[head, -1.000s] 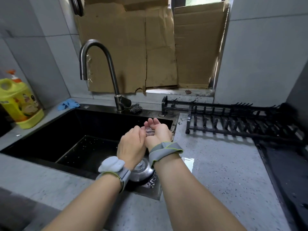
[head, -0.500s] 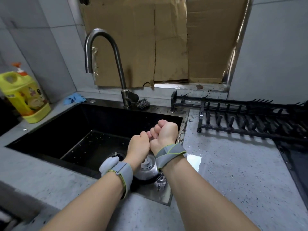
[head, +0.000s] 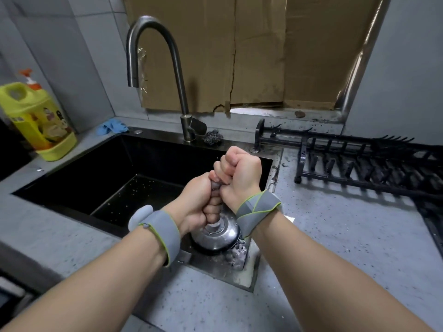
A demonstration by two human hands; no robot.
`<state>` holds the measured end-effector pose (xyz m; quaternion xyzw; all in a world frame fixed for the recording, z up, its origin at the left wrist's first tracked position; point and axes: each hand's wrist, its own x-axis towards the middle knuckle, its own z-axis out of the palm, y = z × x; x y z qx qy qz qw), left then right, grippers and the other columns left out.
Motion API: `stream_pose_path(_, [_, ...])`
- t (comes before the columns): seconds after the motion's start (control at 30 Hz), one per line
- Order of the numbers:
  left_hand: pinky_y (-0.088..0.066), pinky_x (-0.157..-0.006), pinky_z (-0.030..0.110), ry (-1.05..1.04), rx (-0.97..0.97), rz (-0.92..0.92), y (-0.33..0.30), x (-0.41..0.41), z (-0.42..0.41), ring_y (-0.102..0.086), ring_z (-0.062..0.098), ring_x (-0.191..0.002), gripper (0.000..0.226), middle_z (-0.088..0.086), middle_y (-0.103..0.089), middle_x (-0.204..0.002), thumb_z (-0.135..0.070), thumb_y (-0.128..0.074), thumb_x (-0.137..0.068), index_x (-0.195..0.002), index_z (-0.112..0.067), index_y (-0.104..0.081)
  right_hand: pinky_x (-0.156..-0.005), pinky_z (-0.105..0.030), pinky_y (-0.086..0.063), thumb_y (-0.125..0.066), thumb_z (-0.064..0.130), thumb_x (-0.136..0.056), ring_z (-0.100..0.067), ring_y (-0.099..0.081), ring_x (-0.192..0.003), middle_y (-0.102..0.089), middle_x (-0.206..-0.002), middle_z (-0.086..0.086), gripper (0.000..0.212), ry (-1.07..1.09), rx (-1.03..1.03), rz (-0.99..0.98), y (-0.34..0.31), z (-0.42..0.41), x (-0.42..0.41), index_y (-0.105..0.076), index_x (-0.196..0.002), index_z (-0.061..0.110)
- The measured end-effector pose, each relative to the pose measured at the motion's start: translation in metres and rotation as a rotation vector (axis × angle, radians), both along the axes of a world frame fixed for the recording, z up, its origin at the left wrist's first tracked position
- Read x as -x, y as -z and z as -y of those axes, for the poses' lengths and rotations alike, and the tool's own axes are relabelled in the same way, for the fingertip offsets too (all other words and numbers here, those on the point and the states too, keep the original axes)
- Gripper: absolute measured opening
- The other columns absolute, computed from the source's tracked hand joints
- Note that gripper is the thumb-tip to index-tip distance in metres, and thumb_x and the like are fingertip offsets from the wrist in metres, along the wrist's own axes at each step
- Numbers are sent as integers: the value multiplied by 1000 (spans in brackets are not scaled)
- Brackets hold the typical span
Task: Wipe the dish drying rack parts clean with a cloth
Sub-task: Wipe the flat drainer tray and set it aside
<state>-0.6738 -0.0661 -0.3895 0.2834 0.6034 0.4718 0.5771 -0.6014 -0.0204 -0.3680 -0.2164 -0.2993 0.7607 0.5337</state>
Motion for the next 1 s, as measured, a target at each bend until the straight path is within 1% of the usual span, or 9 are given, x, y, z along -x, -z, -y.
stream_pose_path(0.17, [-17, -42, 16, -97, -39, -152, 1, 5, -3, -23, 13, -37, 35, 0, -35, -49, -25, -42, -98, -64, -19, -39, -48, -22, -25, -26, -13, -73, -15, -30, -41, -35, -46, -5, 30, 46, 20, 185, 5, -2, 2, -45, -63, 8])
stream_pose_path(0.27, [-23, -38, 18, -167, -57, -180, -1, 0, 0, -35, 16, -35, 39, 4, -46, -48, -32, -38, -103, -71, -15, -53, -58, -28, -47, -51, -4, -81, -22, -58, -64, -61, -76, -11, 21, -37, 8, 444, 14, -2, -19, -57, -96, 10])
stream_pose_path(0.37, [-25, -41, 22, -154, -107, -181, -6, -17, 5, -35, 17, -39, 36, 4, -44, -48, -26, -43, -99, -66, -16, -54, -76, -44, -57, -68, 15, -74, -24, -67, -90, -70, -107, -9, 53, -190, -12, 633, 23, -3, -51, -51, -124, 18])
stream_pose_path(0.5, [-27, -50, 27, 54, -191, -369, -6, -61, 10, -38, 17, -47, 29, 8, -46, -60, -23, -52, -97, -70, -16, -58, -71, -40, -56, -60, 19, -94, -21, -63, -66, -63, -76, -2, 4, -197, 1, 652, 12, 18, -108, -59, -97, 17])
stream_pose_path(0.57, [-32, -52, 27, 129, -249, -444, -5, -92, 9, -43, 19, -50, 19, 11, -51, -67, -21, -53, -97, -84, -10, -63, -71, -42, -57, -57, 15, -97, -20, -60, -64, -60, -68, -2, 8, -87, -15, 665, 6, 27, -144, -58, -89, 16])
stream_pose_path(0.73, [-47, -65, 31, 253, -314, -505, -9, -182, 7, -61, 22, -71, 20, 7, -69, -85, -32, -63, -94, -106, -15, -65, -75, -45, -60, -54, 13, -98, -25, -63, -72, -67, -87, -12, 5, 169, -26, 701, -6, 42, -248, -58, -100, 12])
stream_pose_path(0.8, [-52, -77, 34, 301, -355, -646, -5, -214, 8, -64, 24, -83, 20, 4, -69, -89, -33, -62, -92, -104, -19, -67, -68, -40, -58, -55, 14, -97, -23, -64, -67, -66, -83, -11, 4, 255, -35, 748, -10, 52, -296, -59, -97, 13])
stream_pose_path(0.9, [-47, -73, 30, 445, -405, -895, 2, -256, 15, -61, 27, -80, 15, 4, -66, -81, -24, -57, -91, -91, -17, -70, -57, -30, -46, -61, 16, -94, -17, -56, -54, -59, -72, -8, 9, 403, -61, 832, -11, 66, -368, -60, -86, 13])
stream_pose_path(1.0, [-40, -63, 31, 532, -430, -1131, 9, -281, 19, -40, 26, -64, 20, 5, -47, -64, -22, -53, -85, -66, -17, -54, -69, -44, -47, -61, 15, -95, -21, -52, -56, -56, -64, -5, 10, 421, -101, 883, -10, 77, -410, -59, -90, 8])
